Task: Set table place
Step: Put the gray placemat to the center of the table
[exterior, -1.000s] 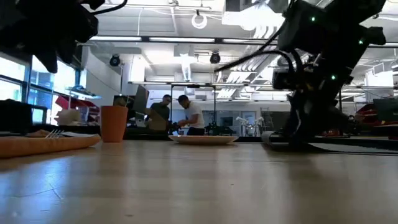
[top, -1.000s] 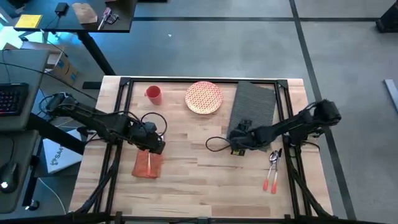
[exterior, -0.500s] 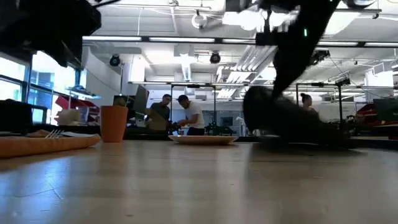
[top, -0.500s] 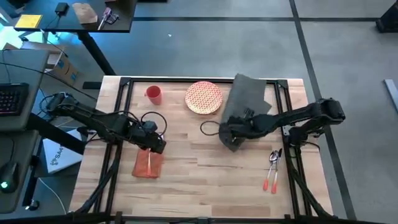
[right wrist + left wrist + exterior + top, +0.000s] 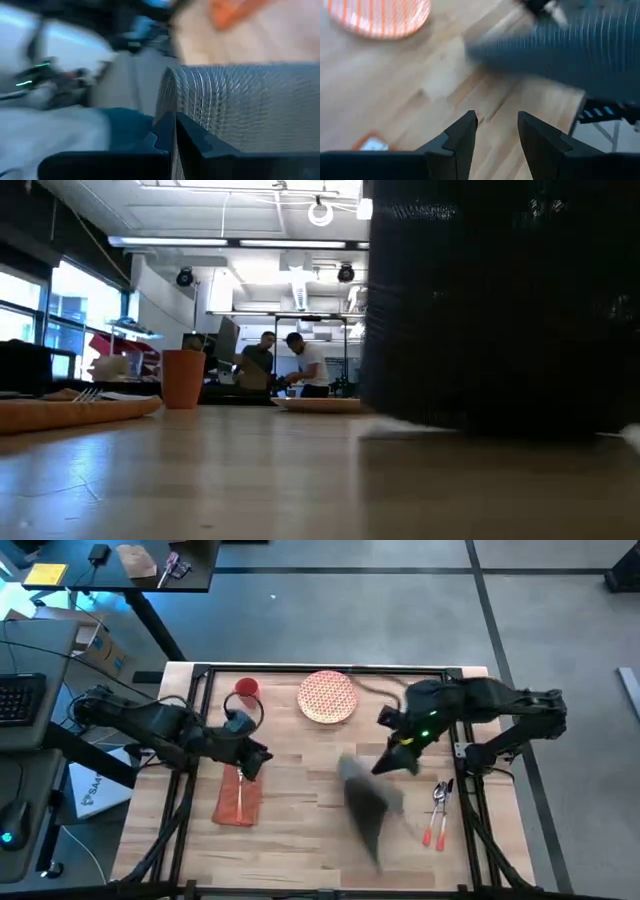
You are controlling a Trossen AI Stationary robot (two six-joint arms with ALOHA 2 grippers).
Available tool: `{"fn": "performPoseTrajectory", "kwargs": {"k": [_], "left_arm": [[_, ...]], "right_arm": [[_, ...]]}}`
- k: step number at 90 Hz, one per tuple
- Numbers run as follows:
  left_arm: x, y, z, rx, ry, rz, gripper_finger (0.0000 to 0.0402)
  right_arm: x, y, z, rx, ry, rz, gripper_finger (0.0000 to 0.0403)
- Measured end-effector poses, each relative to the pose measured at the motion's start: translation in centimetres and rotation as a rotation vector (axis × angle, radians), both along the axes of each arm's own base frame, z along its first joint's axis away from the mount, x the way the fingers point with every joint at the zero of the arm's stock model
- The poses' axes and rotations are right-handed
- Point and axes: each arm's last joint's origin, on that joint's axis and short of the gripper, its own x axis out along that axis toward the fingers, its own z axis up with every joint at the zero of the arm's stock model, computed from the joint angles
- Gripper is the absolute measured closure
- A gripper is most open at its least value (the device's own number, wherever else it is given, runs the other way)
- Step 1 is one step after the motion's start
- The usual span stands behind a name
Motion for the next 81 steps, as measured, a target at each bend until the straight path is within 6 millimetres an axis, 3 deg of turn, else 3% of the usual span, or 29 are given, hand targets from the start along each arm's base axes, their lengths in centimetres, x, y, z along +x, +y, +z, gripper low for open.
{"fn": "performPoseTrajectory", "kwargs": {"k": [8,17,23,31,40,50,59,69,81], "left_arm": [[-0.3,0.1,1.9,0.050,-0.052,-0.041,0.0271],[-0.6,0.3,3.0,0.105,-0.080,-0.075,0.0271],[-0.6,0.3,3.1,0.144,-0.076,-0.103,0.0271],[-0.7,0.3,2.7,0.184,-0.040,-0.145,0.0271],[-0.9,0.2,2.3,0.165,0.008,-0.175,0.0271],[-1.1,-0.1,2.2,0.152,0.019,-0.187,0.0271],[-1.3,-0.5,2.2,0.167,0.020,-0.223,0.0271],[-1.4,-0.7,2.2,0.192,0.024,-0.260,0.0271],[-1.4,-0.9,2.2,0.199,0.024,-0.273,0.0271]], "right_arm": [[0.0,-1.8,-1.4,-0.003,0.140,-0.109,0.0403],[-0.5,-4.4,-6.1,-0.073,0.485,-0.280,0.0403],[-0.4,-5.6,-8.7,-0.168,0.575,-0.331,0.0403],[-0.4,-5.5,-11.0,-0.266,0.623,-0.289,0.0403],[-0.4,-4.3,-12.2,-0.291,0.658,-0.286,0.0403],[0.0,-2.0,-12.4,-0.317,0.603,-0.220,0.0403],[0.1,1.2,-12.0,-0.322,0.501,-0.038,0.0398],[0.3,6.4,-11.6,-0.255,0.326,0.225,0.0368],[0.4,14.1,-12.1,-0.261,0.085,0.460,0.0299]]}}
